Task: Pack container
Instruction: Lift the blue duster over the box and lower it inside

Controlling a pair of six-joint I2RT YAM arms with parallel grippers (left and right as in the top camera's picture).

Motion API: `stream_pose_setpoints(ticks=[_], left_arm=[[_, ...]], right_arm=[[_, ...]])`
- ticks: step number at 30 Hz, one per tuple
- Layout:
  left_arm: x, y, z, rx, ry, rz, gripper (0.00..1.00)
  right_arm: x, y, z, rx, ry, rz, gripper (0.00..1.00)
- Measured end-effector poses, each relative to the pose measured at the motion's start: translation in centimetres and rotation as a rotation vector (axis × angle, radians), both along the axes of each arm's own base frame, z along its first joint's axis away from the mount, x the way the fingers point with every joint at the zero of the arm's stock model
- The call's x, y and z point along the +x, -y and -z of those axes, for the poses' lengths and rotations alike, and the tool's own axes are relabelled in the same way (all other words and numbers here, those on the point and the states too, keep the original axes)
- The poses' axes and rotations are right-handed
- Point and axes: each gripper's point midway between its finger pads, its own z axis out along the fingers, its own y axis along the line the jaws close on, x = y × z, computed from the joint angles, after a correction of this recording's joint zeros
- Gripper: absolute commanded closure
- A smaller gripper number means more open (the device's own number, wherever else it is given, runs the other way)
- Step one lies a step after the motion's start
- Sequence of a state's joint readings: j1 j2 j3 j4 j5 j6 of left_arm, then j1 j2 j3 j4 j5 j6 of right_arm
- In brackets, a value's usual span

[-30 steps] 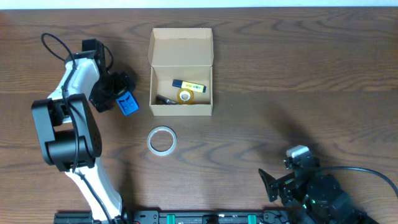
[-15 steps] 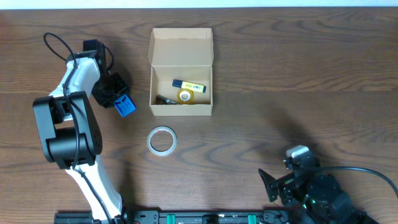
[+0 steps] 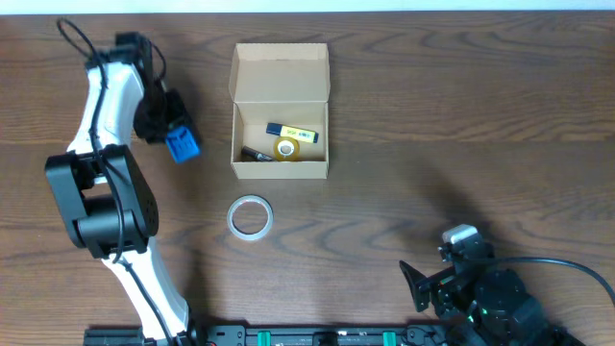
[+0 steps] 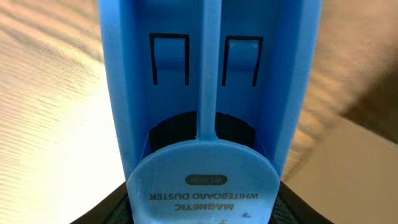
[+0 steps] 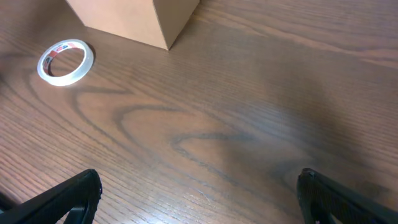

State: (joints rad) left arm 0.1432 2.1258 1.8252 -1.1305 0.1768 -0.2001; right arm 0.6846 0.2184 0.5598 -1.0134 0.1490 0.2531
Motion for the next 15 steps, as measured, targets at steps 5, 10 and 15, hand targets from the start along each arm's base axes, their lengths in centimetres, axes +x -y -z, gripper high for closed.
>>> stream_pose_setpoints(ticks=[5,10,15], left_arm=[[0.9,1.5,-4.5,0.023,0.074,0.189,0.64],[1.4,5.4,-8.4,0.054,0.180,0.439,0.65],[0.4,11.8,-10.1,0.061,0.244,0.756,0.65]], right_arm=[[0.0,0.0,0.0,0.000,0.000,0.000,0.01],[0.0,0.0,0.0,0.000,0.000,0.000,0.01],[0.0,0.0,0.0,0.000,0.000,0.000,0.01]])
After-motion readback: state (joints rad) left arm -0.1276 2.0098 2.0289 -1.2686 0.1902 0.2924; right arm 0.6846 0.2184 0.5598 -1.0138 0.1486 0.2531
